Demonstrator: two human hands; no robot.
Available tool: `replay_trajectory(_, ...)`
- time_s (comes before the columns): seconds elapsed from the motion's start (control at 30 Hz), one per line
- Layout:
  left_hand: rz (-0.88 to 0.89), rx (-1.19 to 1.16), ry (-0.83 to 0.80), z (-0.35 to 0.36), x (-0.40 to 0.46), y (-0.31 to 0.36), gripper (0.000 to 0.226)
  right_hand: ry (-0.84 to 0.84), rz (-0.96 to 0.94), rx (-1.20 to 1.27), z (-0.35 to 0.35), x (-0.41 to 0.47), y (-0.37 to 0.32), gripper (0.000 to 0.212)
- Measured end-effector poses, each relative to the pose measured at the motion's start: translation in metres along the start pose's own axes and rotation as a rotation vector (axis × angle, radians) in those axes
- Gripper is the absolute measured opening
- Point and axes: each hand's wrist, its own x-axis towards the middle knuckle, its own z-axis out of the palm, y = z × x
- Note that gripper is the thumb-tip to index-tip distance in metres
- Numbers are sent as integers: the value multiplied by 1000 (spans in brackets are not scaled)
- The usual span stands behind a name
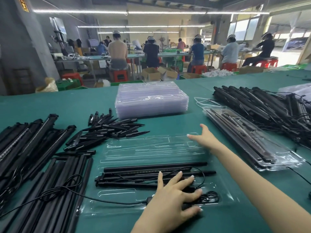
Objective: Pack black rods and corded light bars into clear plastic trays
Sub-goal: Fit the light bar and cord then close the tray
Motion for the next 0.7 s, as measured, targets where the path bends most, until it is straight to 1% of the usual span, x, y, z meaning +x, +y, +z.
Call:
replay_trajectory(0.07,6,-6,0,0,1,-1,47,105,29,221,-4,10,-3,83)
replay_trajectory(0.1,7,-15,0,-1,1,-1,46,119,22,377,-9,9,-6,75)
replay_trajectory(0.13,7,-24,0,-1,1,-1,46,113,-9,516,-14,6,-10,63)
replay_trajectory(0.17,8,-30,-1,-1,1,-1,45,125,-71,589,-21,0,-11,49)
replay_trajectory(0.2,8,-35,-1,-2,0,-1,45,160,-148,591,-28,-5,-10,37)
replay_trajectory(0.23,6,-40,1,-3,0,0,45,190,-229,575,-34,-13,-8,30)
replay_trajectory(0.27,4,-47,4,-4,-1,0,44,199,-301,568,-39,-23,-8,28)
replay_trajectory(0.37,5,-52,9,-8,-2,4,44,150,-451,526,-49,-52,-4,27)
replay_trajectory(0.5,3,-18,-4,-15,-6,9,44,138,-564,467,-55,-76,11,19)
replay_trajectory(0.6,25,139,4,-16,-6,14,45,147,-652,398,-57,-98,29,13)
replay_trajectory(0.67,29,237,4,-12,-7,19,49,147,-744,270,-61,-112,48,10)
replay_trajectory(0.7,24,246,-3,-10,-9,20,51,142,-792,172,-63,-119,58,9)
